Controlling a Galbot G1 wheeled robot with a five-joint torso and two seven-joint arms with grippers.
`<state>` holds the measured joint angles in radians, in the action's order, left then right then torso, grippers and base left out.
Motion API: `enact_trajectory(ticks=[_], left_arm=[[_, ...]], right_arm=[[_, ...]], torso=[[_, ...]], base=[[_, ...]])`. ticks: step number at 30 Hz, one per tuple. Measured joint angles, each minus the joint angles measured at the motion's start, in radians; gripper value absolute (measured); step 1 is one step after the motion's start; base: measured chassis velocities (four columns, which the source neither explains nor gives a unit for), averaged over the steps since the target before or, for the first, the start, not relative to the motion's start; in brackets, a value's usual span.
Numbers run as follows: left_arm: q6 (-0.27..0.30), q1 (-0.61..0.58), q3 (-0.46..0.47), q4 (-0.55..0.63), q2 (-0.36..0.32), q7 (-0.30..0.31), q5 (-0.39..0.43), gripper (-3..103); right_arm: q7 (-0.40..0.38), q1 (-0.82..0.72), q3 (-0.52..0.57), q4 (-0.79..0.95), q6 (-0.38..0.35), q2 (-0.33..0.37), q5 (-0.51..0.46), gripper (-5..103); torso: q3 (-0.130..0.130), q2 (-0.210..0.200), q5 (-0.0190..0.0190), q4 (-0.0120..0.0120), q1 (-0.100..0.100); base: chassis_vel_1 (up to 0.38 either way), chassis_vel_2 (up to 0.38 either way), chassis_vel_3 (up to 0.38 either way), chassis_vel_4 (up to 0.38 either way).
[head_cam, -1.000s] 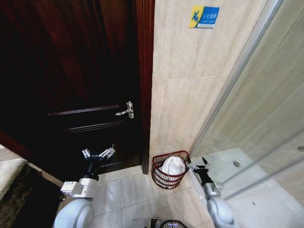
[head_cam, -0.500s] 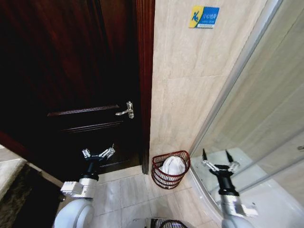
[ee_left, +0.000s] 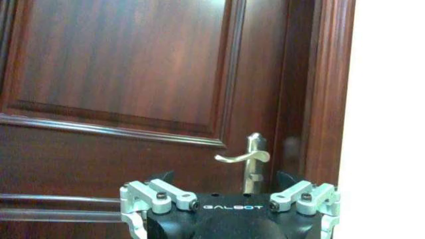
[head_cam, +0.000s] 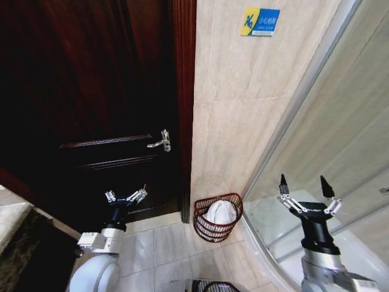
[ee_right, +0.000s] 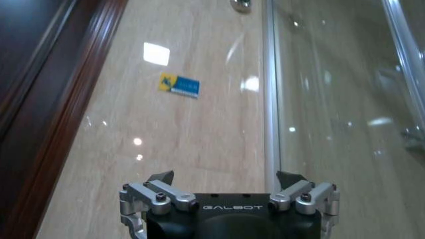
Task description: Discard the used towel into the hamper.
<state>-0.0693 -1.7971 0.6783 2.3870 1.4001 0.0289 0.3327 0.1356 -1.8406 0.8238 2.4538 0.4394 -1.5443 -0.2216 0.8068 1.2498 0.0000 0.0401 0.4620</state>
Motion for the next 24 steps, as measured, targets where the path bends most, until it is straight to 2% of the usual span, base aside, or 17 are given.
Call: enact_trajectory(ticks=[4,10,20,24], left_arm=[[0.0,0.0,0.0,0.0,0.0,0.0,0.0,100],[0.0,0.0,0.0,0.0,0.0,0.0,0.0,100],[0.0,0.0,0.0,0.0,0.0,0.0,0.0,100],[0.0,0.0,0.0,0.0,0.0,0.0,0.0,100]], right_arm=[[0.0,0.024,-0.014,0.027,0.027,0.004,0.041,100],[-0.014,0.041,-0.016,0.05,0.03,0.012,0.056,100],[-0.066,0.067,0.02,0.051,-0.028,0.032,0.041,100],[-0.071,0.068,0.036,0.051,-0.027,0.035,0.032,100]], torso=[[0.0,0.0,0.0002,-0.0001,0.0],[0.0,0.0,-0.0002,0.0,0.0],[0.0,0.0,0.0,0.0,0.0],[0.0,0.0,0.0,0.0,0.0]], base=[[-0.086,-0.084,0.068,0.06],[-0.017,-0.018,0.011,0.011],[-0.005,-0.006,-0.003,-0.005],[-0.063,-0.056,-0.047,-0.062]])
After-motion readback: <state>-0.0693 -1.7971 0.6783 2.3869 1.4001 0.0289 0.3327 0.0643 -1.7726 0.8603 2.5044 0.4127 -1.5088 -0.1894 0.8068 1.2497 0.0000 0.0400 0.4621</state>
